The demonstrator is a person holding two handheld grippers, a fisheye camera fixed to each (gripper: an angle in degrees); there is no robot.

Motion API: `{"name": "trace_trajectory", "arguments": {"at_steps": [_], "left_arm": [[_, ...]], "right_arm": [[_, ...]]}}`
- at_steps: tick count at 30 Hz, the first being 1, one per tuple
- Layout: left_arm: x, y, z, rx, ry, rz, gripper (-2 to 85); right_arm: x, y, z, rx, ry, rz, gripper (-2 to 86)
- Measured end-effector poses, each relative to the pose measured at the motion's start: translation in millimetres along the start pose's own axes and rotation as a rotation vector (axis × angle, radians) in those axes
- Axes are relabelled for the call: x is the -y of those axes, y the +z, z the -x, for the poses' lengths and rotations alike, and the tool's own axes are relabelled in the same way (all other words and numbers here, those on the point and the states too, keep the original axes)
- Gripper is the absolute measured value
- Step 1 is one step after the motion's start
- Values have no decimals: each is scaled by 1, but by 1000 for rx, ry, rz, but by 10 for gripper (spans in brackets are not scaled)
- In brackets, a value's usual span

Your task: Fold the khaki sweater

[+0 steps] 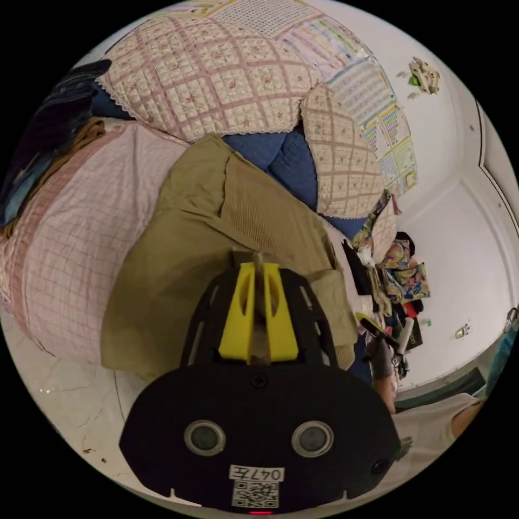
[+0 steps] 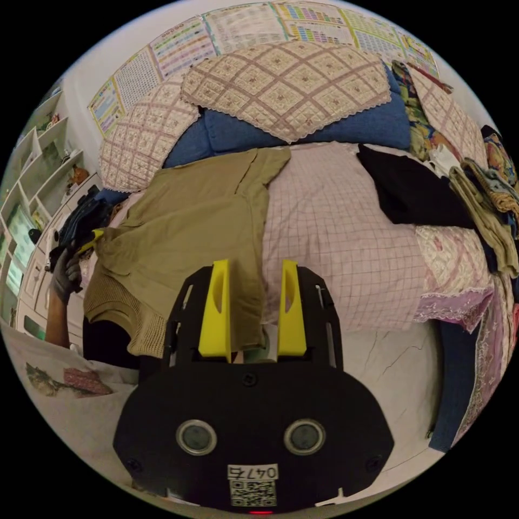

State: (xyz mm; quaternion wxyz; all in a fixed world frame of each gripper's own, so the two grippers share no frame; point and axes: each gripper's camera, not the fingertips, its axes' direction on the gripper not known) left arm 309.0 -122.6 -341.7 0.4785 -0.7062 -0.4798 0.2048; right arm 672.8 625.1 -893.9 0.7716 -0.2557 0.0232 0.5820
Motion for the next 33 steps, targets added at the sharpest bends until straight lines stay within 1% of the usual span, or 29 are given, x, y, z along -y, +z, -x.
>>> {"name": "trace_trajectory", "arguments": {"at_steps": [1, 2, 3, 4, 5, 6, 7, 8, 9, 10, 11, 12, 14, 17, 21, 26, 28, 30, 33], "left_arm": [[-4, -2, 0, -30, -6, -19, -1], [-12, -11, -5, -104, 3, -77, -4], [-20, -23, -16, -173, 49, -147, -7], [-25, -30, -24, -201, 85, -181, -7], [-33, -44, -41, -237, 168, -238, -8], [-44, -55, -53, -241, 234, -282, -9], [-50, -59, -56, -230, 252, -299, -9], [-63, -63, -53, -174, 242, -313, -9], [-75, -57, -35, -83, 157, -282, -9], [-81, -51, -21, -35, 97, -246, -9], [-95, -35, 10, 30, -9, -155, -9], [-111, -18, 37, 43, -62, -69, -9], [-140, 0, 64, 24, -101, -10, -9], [-170, 17, 71, 46, -79, 21, -9], [-193, 47, 61, 90, 1, 83, -9], [-231, 81, 60, 116, 46, 104, -8], [-246, 94, 66, 125, 45, 113, -7], [-267, 107, 76, 133, 46, 123, 0], [-294, 108, 86, 140, 48, 93, 26]], "right_arm": [[2, 5, -4, 33, -7, 11, 93], [5, 8, -7, 54, -18, 18, 86], [6, 10, -9, 58, -23, 21, 83], [10, 14, -12, 59, -35, 29, 68], [13, 19, -15, 63, -54, 50, 49], [15, 21, -17, 66, -64, 65, 36], [18, 25, -22, 66, -80, 88, 18], [20, 25, -27, 61, -81, 81, 8], [21, 24, -31, 61, -80, 68, 6], [22, 20, -39, 71, -70, 35, 2], [22, 14, -49, 102, -48, -10, 1], [21, 12, -56, 126, -28, -34, 0], [20, 10, -88, 253, 75, -90, -2], [20, 20, -122, 341, 180, -86, -5], [28, 28, -144, 318, 211, -72, -8], [39, 44, -178, 315, 298, -40, -3], [43, 48, -186, 335, 307, -47, 0], [48, 47, -190, 310, 291, -57, 12], [59, 30, -191, 236, 248, -149, 35]]}}
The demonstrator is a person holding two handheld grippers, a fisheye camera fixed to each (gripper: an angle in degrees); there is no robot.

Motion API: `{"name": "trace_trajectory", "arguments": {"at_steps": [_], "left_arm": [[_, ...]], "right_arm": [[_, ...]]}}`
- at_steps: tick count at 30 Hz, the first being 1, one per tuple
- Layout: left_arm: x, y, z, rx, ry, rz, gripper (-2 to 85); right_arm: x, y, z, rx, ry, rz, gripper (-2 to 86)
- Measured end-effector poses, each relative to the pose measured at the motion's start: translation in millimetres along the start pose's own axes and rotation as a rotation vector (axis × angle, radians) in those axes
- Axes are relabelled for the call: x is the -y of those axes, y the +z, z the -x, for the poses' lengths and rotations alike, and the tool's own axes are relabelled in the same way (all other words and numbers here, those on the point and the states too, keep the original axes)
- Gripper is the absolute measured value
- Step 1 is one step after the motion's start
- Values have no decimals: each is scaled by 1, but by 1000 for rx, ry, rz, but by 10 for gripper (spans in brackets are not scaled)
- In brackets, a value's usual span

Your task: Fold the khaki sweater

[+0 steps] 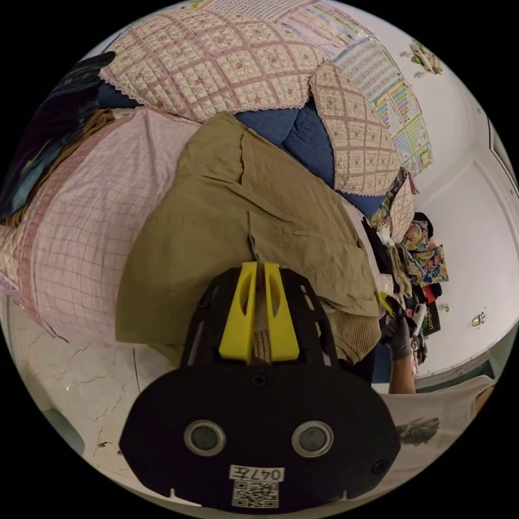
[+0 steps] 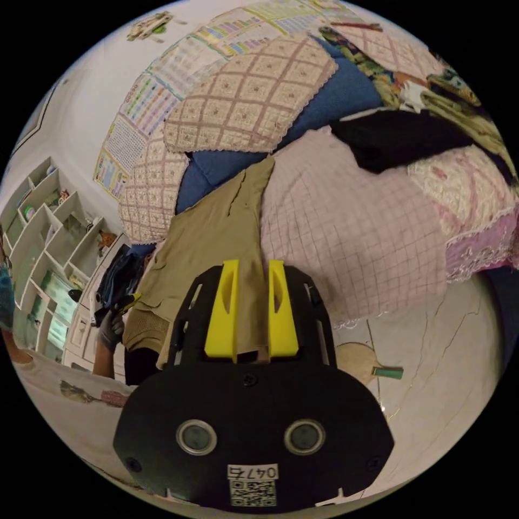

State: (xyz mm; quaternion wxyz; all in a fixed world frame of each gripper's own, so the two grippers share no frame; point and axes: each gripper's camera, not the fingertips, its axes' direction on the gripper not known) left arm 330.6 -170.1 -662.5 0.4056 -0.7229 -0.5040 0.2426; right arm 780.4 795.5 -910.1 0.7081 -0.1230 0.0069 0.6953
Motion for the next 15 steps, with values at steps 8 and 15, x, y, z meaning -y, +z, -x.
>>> {"name": "trace_trajectory", "arguments": {"at_steps": [8, 15], "left_arm": [[-97, -54, 63, 68, 2, -171, 69], [-18, -34, 83, 49, 178, -169, 66]], "right_arm": [[32, -22, 38, -164, -371, -183, 40], [133, 23, 69, -79, -575, -33, 46]]}}
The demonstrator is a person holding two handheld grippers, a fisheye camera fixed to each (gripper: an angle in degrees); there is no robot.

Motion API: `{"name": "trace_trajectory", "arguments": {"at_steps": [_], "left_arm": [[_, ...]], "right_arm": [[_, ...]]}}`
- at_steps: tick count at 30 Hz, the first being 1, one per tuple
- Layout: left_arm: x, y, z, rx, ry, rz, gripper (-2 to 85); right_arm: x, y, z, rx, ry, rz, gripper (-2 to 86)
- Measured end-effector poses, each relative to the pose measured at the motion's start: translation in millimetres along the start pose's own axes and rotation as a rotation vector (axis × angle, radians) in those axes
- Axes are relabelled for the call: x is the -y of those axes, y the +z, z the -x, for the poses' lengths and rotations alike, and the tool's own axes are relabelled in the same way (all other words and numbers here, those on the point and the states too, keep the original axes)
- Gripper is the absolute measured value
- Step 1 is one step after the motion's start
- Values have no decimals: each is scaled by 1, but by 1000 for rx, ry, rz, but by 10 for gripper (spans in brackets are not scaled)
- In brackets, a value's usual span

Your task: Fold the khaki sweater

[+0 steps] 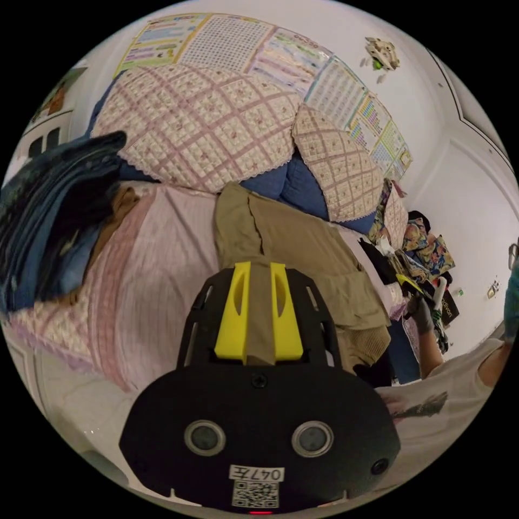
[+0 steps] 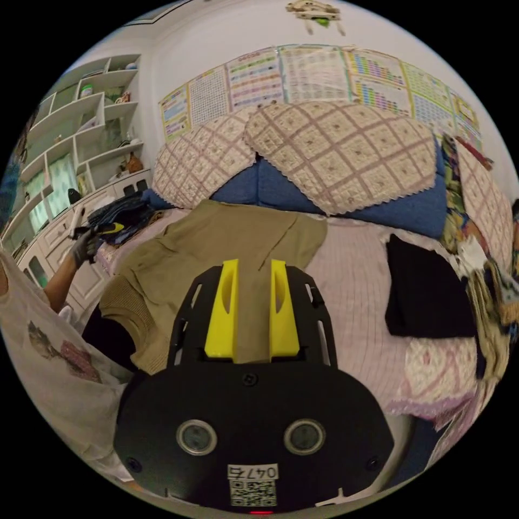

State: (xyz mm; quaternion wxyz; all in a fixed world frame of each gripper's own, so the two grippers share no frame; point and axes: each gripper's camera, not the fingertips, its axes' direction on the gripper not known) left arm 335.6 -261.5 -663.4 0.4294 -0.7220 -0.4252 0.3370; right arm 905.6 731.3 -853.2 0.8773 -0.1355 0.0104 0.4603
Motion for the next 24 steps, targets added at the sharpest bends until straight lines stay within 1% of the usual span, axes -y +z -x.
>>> {"name": "trace_trajectory", "arguments": {"at_steps": [1, 3, 4, 6, 7, 9, 12, 15, 17, 20, 24], "left_arm": [[12, 12, 6, 2, 4, 9, 68], [60, 79, 45, -13, -22, 63, 81], [70, 99, 58, -18, -35, 83, 86], [98, 188, 121, -80, -109, 177, 99], [101, 210, 138, -92, -138, 197, 101], [104, 280, 197, -123, -226, 223, 102], [111, 344, 236, -177, -243, 228, 102], [120, 399, 255, -255, -241, 238, 99], [127, 429, 260, -273, -233, 256, 99], [137, 476, 260, -299, -212, 288, 102], [143, 516, 258, -361, -217, 263, 102]], "right_arm": [[21, 12, -10, 17, -15, 8, 43], [48, 33, -30, 40, -20, 22, 43], [65, 51, -47, 51, -7, 50, 47], [86, 82, -76, 61, 24, 106, 57], [99, 103, -98, 67, 68, 144, 64], [114, 134, -133, 93, 143, 192, 67], [135, 177, -186, 96, 225, 229, 65], [149, 218, -234, 141, 305, 263, 62], [154, 248, -264, 190, 359, 274, 61], [157, 279, -289, 212, 410, 288, 59], [159, 302, -306, 195, 427, 314, 34]]}}
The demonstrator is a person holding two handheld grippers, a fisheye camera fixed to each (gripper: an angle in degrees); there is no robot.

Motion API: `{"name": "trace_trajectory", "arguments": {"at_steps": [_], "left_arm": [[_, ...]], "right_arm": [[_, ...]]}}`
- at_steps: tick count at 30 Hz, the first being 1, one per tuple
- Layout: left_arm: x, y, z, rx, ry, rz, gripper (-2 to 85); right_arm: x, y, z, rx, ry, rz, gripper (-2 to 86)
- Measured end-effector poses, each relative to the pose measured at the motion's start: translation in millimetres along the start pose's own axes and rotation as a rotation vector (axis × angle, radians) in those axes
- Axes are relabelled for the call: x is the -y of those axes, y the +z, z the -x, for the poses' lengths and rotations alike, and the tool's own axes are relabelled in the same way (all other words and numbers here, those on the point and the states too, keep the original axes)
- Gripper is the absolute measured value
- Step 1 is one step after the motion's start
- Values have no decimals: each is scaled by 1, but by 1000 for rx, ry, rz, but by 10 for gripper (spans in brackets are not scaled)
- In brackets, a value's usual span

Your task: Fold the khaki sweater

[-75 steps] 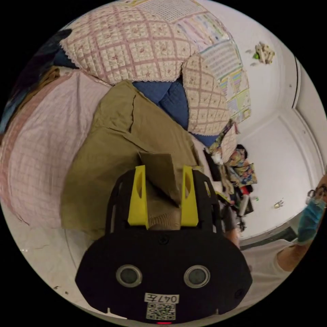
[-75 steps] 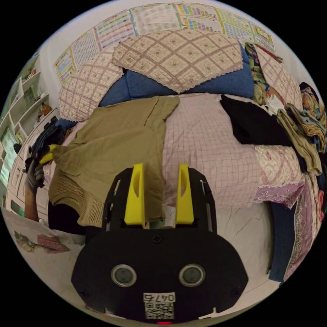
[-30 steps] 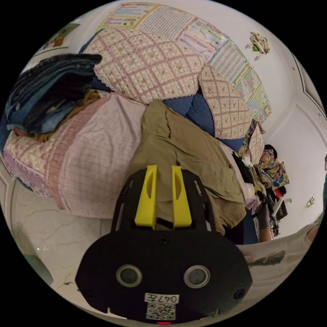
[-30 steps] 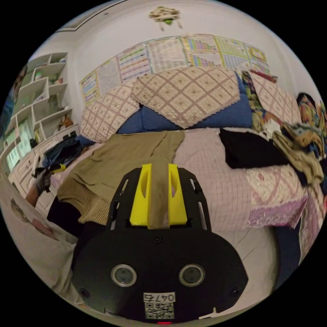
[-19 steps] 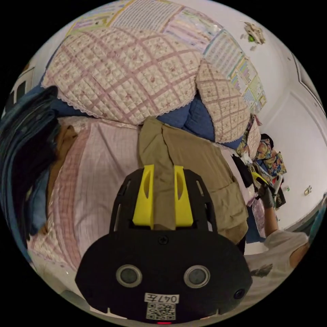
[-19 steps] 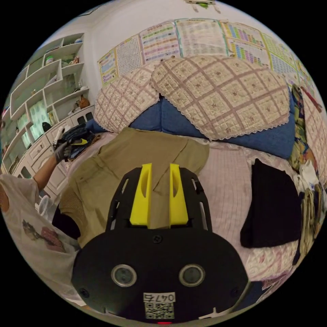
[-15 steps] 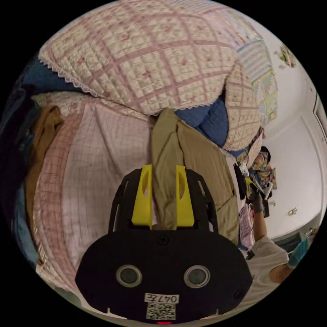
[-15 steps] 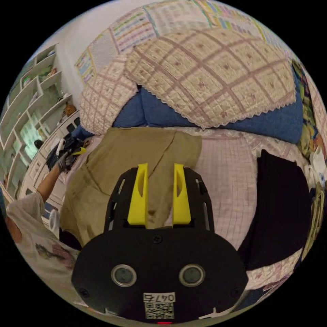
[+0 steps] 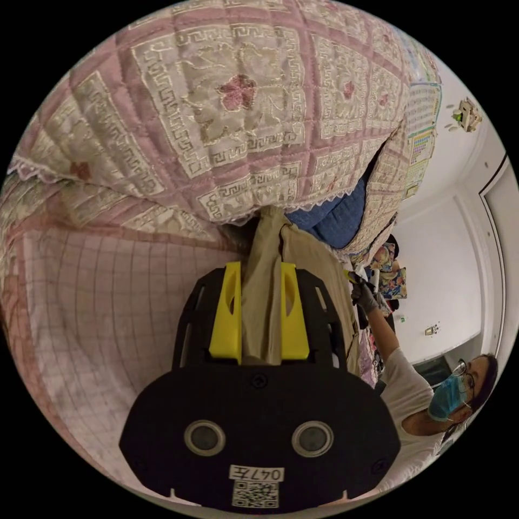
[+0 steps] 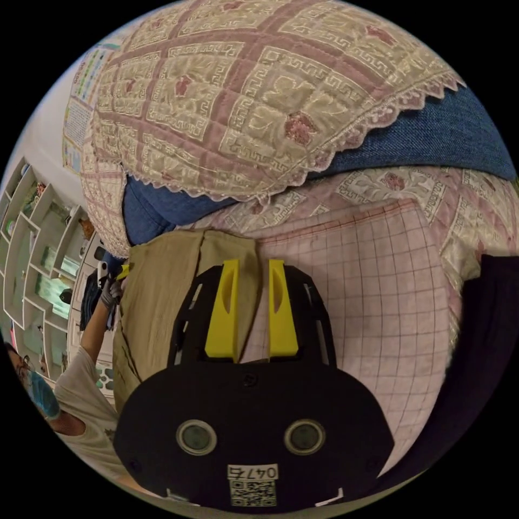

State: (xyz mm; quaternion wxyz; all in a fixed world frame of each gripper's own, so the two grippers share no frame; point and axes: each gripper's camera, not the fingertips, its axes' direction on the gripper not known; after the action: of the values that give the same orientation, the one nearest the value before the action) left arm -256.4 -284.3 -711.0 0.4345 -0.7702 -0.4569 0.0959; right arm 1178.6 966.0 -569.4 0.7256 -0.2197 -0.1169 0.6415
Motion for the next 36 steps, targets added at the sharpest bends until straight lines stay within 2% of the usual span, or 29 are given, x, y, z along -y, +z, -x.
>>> {"name": "trace_trajectory", "arguments": {"at_steps": [5, 10, 13, 16, 18, 21, 29, 33, 36], "left_arm": [[20, 22, -11, -7, 5, 20, 79], [30, 8, -48, 6, 3, -37, 4], [22, -24, -87, -74, 37, -99, -7], [-10, -74, -126, -228, 81, -182, -9], [-53, -124, -152, -395, 114, -233, -10], [-120, -187, -209, -459, 241, -215, -10], [-345, -310, -354, -373, 509, -124, -10], [-437, -304, -408, -223, 573, 35, -9], [-465, -298, -417, -206, 536, 64, -9]], "right_arm": [[9, -8, -11, 112, -15, -23, -9], [8, -34, -3, 94, -42, -97, -12], [-1, -59, 9, 105, -79, -157, -12], [-23, -93, 30, 148, -157, -220, -11], [-45, -119, 46, 184, -238, -246, -11], [-96, -167, 66, 293, -357, -288, -12], [-275, -240, 103, 379, -592, -210, -12], [-336, -229, 116, 278, -650, -59, -11], [-365, -218, 119, 235, -639, 21, -11]]}}
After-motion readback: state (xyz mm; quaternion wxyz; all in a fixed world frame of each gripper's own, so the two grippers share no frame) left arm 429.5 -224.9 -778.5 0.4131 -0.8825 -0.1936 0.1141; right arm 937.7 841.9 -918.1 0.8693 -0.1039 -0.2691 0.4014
